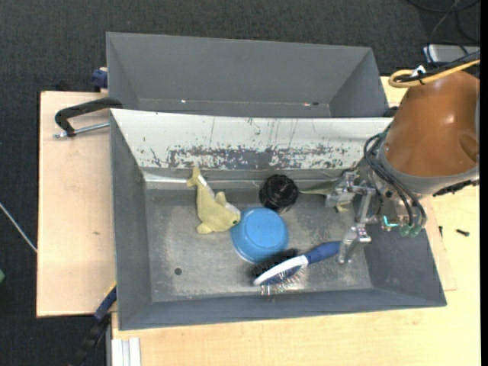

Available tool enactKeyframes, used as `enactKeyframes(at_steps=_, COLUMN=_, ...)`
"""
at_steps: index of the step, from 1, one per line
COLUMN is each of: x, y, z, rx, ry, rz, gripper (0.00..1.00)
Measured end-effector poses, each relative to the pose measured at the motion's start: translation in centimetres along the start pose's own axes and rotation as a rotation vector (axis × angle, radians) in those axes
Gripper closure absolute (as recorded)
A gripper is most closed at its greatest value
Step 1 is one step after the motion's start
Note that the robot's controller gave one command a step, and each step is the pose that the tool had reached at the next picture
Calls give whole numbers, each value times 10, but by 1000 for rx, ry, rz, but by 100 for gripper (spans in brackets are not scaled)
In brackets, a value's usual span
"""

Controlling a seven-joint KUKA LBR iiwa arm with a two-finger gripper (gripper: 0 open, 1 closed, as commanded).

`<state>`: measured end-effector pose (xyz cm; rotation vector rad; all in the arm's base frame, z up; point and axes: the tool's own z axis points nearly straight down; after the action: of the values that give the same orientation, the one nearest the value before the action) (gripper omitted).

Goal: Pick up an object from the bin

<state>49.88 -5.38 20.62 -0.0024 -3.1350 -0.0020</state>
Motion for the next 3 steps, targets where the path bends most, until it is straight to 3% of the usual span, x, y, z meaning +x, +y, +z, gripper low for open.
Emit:
enactKeyframes(at_steps=1, x=-6, y=-7, z=106, rx=0, ry=0, rz=-6, gripper=0)
enactKeyframes(at_steps=2, x=-9, y=-7, z=100, rx=0, ry=-10, rz=-8, gripper=100)
enactKeyframes(at_steps=3, x=-9, y=-8, z=101, rx=2, ry=-13, rz=-8, gripper=0)
